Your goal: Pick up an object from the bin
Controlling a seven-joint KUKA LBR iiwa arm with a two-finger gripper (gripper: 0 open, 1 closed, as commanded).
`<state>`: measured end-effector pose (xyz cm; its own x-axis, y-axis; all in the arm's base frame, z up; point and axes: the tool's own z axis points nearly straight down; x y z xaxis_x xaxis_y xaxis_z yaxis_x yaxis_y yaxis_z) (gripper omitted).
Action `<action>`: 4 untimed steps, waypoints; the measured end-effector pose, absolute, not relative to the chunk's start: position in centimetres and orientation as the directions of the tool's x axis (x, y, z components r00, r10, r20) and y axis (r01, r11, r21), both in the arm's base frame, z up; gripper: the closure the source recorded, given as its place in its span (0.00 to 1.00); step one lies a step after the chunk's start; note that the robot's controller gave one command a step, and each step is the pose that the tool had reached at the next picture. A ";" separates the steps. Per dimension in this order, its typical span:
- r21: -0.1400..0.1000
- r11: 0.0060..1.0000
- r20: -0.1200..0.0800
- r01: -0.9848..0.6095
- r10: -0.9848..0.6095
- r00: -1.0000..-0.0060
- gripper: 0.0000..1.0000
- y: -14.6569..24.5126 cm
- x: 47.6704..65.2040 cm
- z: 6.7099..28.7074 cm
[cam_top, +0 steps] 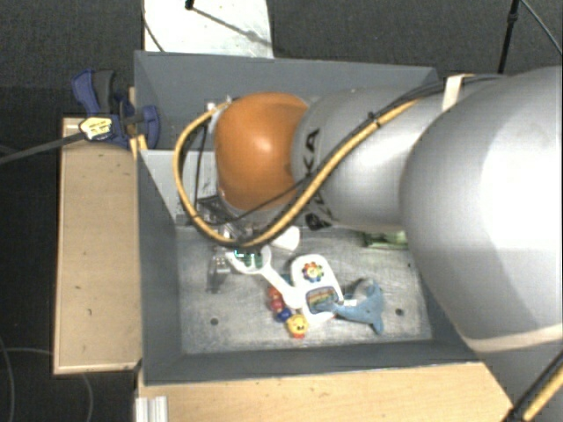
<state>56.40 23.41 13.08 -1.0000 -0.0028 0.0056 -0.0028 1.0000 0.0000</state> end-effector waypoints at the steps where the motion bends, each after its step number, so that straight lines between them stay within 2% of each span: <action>1: 0.002 1.000 -0.002 0.003 0.003 -1.000 0.00 23.3 56.6 13.5; 2: 0.004 0.990 -0.005 0.142 0.142 -0.990 0.00 18.9 55.2 9.0; 3: 0.000 0.987 0.000 0.159 0.159 -0.987 0.00 17.6 54.6 10.9; 4: 0.002 0.913 -0.002 0.409 0.409 -0.912 0.00 16.4 54.1 11.2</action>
Offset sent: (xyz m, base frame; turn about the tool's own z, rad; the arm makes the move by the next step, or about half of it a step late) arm -0.0187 -0.0641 -0.0608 0.2020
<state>54.08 16.40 11.24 -0.9125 0.4091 -0.0020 0.4091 0.9125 0.0021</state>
